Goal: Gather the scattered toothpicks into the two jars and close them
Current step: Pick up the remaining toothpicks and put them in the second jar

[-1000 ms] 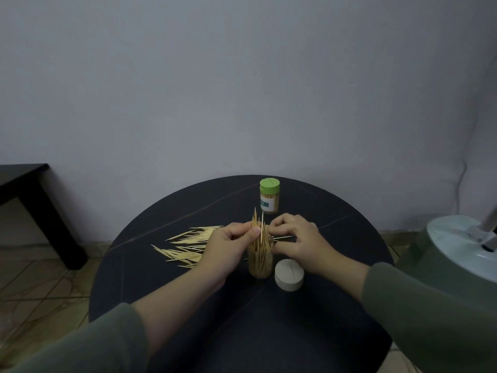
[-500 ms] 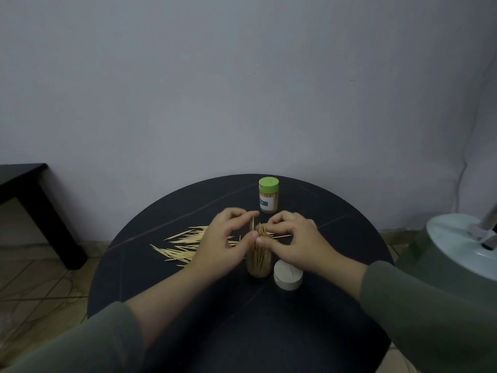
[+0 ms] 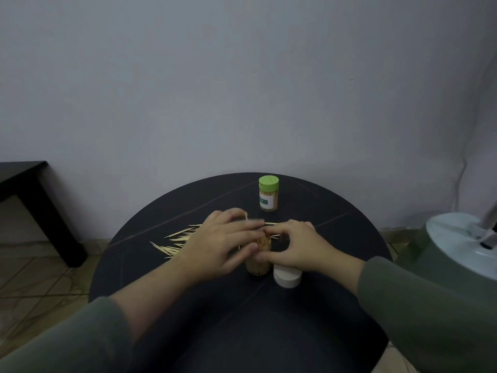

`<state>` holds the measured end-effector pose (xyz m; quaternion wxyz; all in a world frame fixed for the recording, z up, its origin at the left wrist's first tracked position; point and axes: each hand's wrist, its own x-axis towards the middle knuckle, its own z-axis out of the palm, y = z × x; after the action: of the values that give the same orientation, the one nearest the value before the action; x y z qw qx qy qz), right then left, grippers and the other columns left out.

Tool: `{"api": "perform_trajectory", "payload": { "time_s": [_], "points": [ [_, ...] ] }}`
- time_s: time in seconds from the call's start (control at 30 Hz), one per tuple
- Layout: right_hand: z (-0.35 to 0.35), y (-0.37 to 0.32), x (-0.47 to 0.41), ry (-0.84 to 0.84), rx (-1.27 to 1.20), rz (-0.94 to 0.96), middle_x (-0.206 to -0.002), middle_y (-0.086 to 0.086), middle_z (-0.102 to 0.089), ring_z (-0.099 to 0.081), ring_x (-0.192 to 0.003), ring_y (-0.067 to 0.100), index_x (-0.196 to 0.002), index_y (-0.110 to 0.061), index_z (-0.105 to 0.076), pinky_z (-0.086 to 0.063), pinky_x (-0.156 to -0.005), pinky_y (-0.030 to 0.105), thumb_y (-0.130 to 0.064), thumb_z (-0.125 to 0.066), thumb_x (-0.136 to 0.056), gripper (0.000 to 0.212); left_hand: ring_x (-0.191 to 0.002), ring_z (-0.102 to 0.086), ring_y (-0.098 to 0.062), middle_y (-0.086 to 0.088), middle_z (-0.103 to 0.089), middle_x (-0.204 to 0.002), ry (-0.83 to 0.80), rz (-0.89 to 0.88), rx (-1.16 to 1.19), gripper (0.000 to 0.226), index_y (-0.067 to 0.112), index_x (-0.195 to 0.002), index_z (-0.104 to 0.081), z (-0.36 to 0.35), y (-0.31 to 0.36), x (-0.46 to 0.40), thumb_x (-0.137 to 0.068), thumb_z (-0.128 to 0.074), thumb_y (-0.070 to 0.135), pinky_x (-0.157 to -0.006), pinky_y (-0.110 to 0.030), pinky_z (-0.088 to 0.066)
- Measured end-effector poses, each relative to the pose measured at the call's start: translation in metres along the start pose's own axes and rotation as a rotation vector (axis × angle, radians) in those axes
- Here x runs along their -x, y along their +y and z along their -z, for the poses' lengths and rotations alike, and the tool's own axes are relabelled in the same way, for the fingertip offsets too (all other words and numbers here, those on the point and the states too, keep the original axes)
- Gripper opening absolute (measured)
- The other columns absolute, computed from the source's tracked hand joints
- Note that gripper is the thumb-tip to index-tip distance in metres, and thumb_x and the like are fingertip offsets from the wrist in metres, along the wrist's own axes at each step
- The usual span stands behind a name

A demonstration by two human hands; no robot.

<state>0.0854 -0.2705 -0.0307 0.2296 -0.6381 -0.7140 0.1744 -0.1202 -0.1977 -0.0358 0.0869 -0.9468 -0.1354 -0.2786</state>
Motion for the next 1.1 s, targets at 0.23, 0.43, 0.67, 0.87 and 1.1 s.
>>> {"api": "perform_trajectory", "payload": {
  "time_s": [0.23,0.43,0.67,0.87,1.1],
  "points": [
    [0.005,-0.007,0.003,0.005,0.028,0.002,-0.115,-0.026,-0.053,-0.043,-0.112,0.001,-0.13,-0.042,-0.054,-0.026,-0.109,0.038,-0.062,-0.065,-0.077,0.058,-0.134,-0.037,-0.008,0.008,-0.052,-0.139,-0.104,0.224,0.166,0.054,0.028,-0.143,-0.042,0.002,0.007,0.006,-0.094,-0.042,0.052,-0.104,-0.041,-0.041],
    [0.004,-0.007,0.002,0.003,0.005,0.036,-0.117,-0.02,-0.063,-0.05,-0.113,0.004,-0.129,-0.043,-0.056,-0.032,-0.107,0.046,-0.066,-0.061,-0.075,0.059,-0.13,-0.048,-0.007,0.005,-0.049,-0.144,-0.062,0.072,0.272,0.045,0.016,-0.137,-0.053,0.001,0.012,0.008,-0.096,-0.054,0.034,-0.101,-0.032,-0.047],
    [0.009,-0.017,0.006,-0.005,0.064,0.063,-0.087,-0.032,-0.044,-0.04,-0.091,-0.007,-0.124,-0.039,-0.059,-0.027,-0.096,0.029,-0.062,-0.066,-0.075,0.055,-0.114,-0.06,-0.01,0.0,-0.065,-0.122,0.006,0.054,0.265,0.038,0.011,-0.128,-0.06,0.01,0.014,0.01,-0.091,-0.062,0.02,-0.092,-0.03,-0.051],
    [0.008,-0.019,0.01,-0.028,0.101,0.132,-0.081,-0.025,-0.045,-0.038,-0.082,-0.013,-0.115,-0.034,-0.062,-0.025,-0.088,0.025,-0.059,-0.068,-0.076,0.047,-0.125,-0.054,-0.011,-0.001,-0.061,-0.132,-0.001,-0.065,0.135,0.039,0.011,-0.126,-0.063,0.009,0.014,0.014,-0.094,-0.057,0.031,-0.093,-0.036,-0.049],
    [0.013,-0.008,0.003,-0.139,0.195,0.254,-0.103,-0.028,-0.05,-0.039,-0.095,-0.006,-0.13,-0.037,-0.053,-0.026,-0.09,0.028,-0.074,-0.057,-0.07,0.071,-0.129,-0.051,-0.012,0.0,-0.063,-0.129,0.022,-0.056,0.208,0.037,0.01,-0.127,-0.062,0.009,0.012,0.023,-0.097,-0.052,0.03,-0.096,-0.036,-0.047]
  ]
}}
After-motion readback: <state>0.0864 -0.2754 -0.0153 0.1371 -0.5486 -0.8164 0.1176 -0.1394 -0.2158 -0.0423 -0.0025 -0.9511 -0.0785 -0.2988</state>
